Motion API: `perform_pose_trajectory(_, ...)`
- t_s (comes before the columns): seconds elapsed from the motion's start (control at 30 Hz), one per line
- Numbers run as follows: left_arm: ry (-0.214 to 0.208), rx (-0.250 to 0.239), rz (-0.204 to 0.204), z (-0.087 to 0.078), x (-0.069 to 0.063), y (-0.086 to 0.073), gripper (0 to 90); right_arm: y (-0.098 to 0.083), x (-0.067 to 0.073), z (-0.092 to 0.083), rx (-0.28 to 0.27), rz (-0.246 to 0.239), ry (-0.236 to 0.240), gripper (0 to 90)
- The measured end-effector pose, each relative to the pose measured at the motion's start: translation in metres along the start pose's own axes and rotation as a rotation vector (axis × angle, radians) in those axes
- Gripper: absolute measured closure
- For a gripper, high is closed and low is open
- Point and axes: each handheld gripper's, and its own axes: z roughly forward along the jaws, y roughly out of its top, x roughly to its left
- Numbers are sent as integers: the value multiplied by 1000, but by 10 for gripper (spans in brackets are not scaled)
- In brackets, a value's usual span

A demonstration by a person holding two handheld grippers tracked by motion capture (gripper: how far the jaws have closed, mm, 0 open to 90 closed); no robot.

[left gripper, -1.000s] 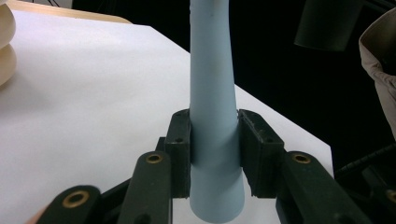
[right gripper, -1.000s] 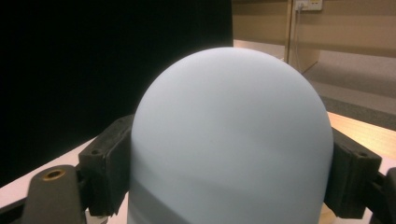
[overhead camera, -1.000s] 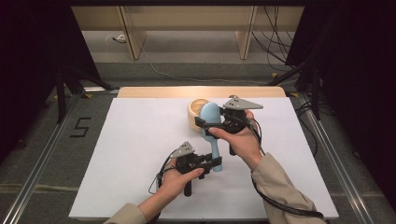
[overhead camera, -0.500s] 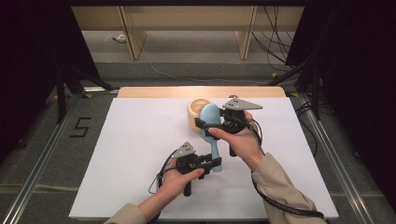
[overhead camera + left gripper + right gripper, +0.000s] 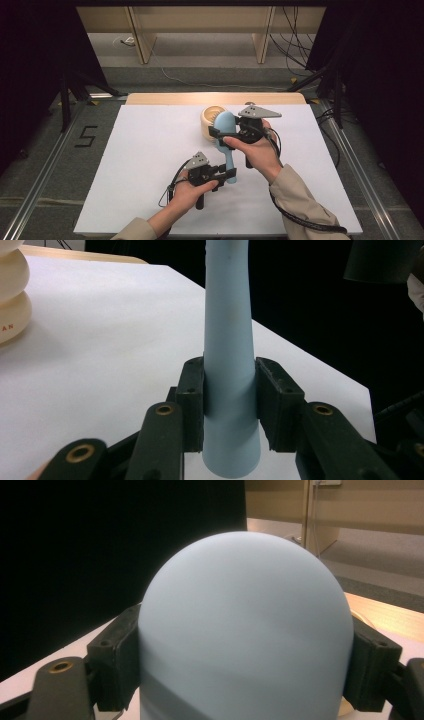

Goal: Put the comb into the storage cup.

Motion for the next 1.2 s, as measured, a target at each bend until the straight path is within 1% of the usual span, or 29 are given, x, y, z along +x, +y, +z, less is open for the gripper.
perform_pose_trajectory(0.27,11,0,16,-1,0,1,655,1,0,-1,-2,6,1,205)
perform_pose_trajectory(0.37,19,0,38,-2,-1,3,653,2,0,-3,-12,10,1,205)
perform_pose_trajectory(0.6,42,2,72,-4,-1,4,648,3,0,-4,-23,18,0,205)
perform_pose_trajectory(0.8,74,8,127,-6,-1,7,628,3,0,-5,-38,30,-4,206)
perform_pose_trajectory(0.87,76,18,136,-7,-1,8,591,3,0,-6,-41,30,-13,206)
perform_pose_trajectory(0.93,93,24,165,-8,-1,9,551,3,-1,-6,-43,29,-18,205)
perform_pose_trajectory(1.03,114,41,198,-8,-1,9,452,3,-1,-6,-51,27,-27,206)
perform_pose_trajectory(1.13,131,60,214,-9,-1,9,357,4,-2,-7,-61,29,-32,206)
perform_pose_trajectory(1.2,151,77,224,-10,0,10,281,4,-3,-8,-65,27,-38,206)
